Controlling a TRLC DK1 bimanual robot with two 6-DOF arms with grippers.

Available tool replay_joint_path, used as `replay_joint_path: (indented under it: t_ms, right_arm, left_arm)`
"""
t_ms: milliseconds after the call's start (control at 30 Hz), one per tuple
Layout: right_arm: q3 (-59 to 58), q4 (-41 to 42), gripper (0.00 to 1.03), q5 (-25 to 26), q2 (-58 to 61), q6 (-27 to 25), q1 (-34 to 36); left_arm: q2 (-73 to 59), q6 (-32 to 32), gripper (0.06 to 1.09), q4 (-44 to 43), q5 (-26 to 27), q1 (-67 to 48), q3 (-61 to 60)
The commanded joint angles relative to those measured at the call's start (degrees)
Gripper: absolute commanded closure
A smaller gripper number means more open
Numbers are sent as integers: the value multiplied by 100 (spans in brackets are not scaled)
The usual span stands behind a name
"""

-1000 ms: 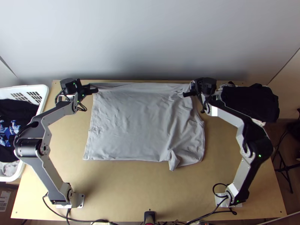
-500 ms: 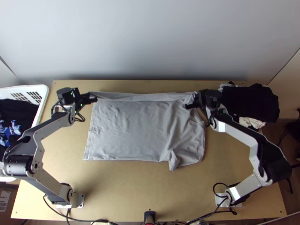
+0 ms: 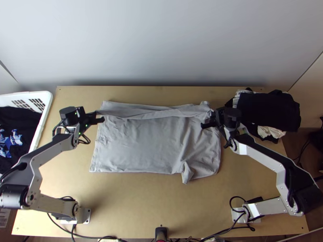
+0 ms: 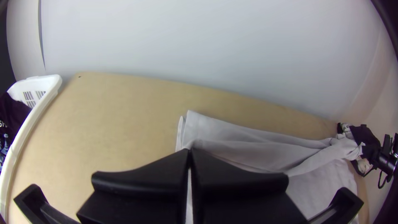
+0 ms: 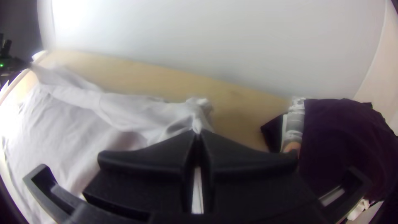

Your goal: Fold the t-shirt

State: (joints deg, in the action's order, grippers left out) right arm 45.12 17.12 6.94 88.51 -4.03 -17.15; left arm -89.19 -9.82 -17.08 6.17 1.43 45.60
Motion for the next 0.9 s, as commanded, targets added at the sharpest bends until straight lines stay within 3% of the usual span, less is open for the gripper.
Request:
replay_joint_path:
  t_ms: [0,867]
  right_arm:
    - [-355,1,100,0,-308,17,36]
    - [-1129,1,100,0,-624,17,27]
  left_arm:
    - [499,-2,105,12,-11,-3,-614]
    - [1061,33,105,100,-29,-29,-1493]
